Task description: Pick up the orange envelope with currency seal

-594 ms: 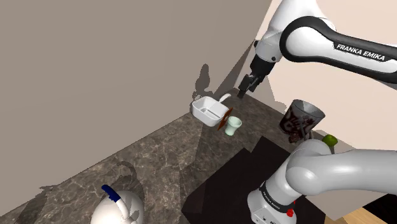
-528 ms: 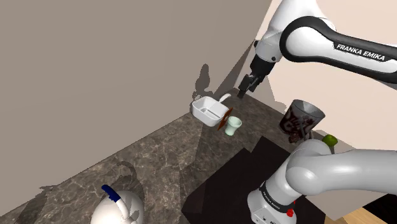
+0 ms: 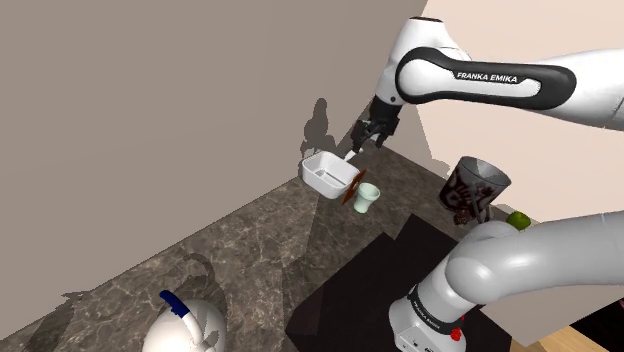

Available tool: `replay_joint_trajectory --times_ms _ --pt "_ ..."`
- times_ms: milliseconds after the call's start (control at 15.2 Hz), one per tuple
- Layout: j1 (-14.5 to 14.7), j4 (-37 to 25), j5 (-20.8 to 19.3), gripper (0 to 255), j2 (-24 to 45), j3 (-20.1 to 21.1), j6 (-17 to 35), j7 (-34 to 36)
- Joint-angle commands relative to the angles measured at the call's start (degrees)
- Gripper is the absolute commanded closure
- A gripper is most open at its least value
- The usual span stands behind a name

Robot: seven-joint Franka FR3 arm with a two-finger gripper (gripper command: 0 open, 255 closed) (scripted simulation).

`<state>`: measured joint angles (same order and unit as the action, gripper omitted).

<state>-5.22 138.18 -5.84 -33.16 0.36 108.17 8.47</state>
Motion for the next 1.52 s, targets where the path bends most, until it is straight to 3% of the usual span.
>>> replay_joint_trajectory --times_ms 0,660,1452 --pt "-1.2 -0.5 -0.1 0 3.9 0.0 3.1 3.0" --pt "-7.1 -7.6 -0.6 0 23.9 -2.7 14.4 14.9" --pt "-12.6 -20.1 2.6 0 46.1 -7.8 22.2 25.8"
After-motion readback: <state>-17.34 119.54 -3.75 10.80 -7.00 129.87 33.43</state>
